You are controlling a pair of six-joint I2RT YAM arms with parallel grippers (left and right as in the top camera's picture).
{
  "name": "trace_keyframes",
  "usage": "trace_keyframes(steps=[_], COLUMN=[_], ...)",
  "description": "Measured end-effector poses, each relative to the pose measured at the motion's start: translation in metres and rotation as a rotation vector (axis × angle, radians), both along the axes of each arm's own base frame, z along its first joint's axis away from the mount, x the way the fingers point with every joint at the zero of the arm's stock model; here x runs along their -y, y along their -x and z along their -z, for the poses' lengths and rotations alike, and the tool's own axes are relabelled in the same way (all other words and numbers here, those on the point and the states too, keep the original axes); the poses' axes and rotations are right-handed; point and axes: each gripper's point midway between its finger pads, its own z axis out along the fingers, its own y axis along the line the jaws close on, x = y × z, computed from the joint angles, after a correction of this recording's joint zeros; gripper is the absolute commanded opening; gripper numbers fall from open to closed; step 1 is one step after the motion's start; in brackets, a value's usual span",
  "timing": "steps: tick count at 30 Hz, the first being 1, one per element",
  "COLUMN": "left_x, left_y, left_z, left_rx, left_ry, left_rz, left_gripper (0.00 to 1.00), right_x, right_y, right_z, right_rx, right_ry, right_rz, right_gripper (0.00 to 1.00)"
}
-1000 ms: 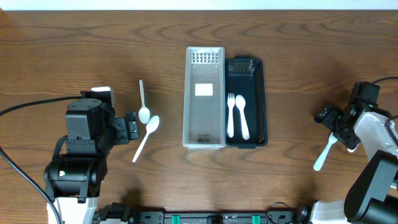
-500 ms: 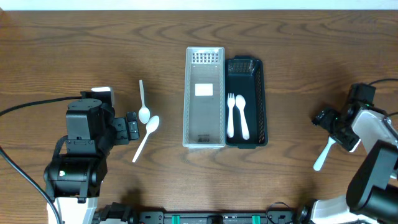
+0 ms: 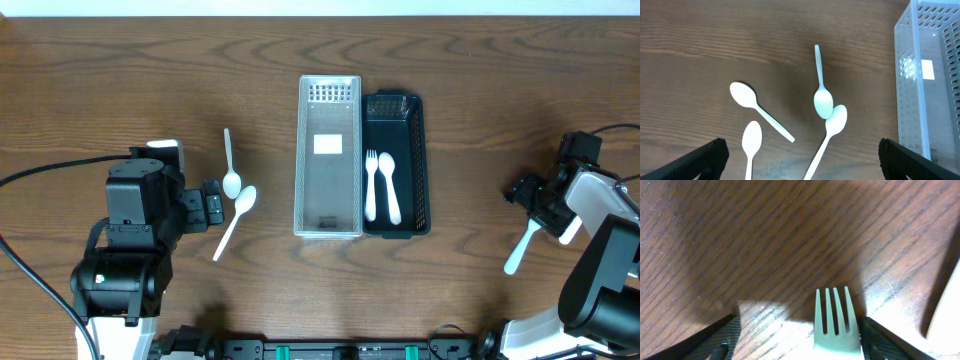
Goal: Pack container
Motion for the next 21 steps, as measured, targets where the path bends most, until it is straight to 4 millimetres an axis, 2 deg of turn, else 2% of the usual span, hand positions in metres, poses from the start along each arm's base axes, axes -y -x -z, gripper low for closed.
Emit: trace_keyframes(steps=[4,9,15,21], left_x=[0.0,0.0,0.0,0.0], left_y=[0.0,0.0,0.0,0.0], left_z=[0.0,0.0,0.0,0.0], left_rx=[0.0,0.0,0.0,0.0], left_ry=[0.0,0.0,0.0,0.0], left_rz=[0.0,0.0,0.0,0.0], left_gripper=[0.98,0.98,0.98,0.98], right_x=[-0.001,-0.003,-0.006,-0.008], right_y=[0.002,0.005,0.009,0.012], right_z=[0.0,0.0,0.0,0.001], right_rx=[-0.009,-0.02,-0.039,-0.051], right_ry=[-0.004,-0.013,-0.027,-0.038], right_rz=[0.0,-0.002,-0.001,-0.004], right_gripper=[0.7,0.56,0.52,0.39])
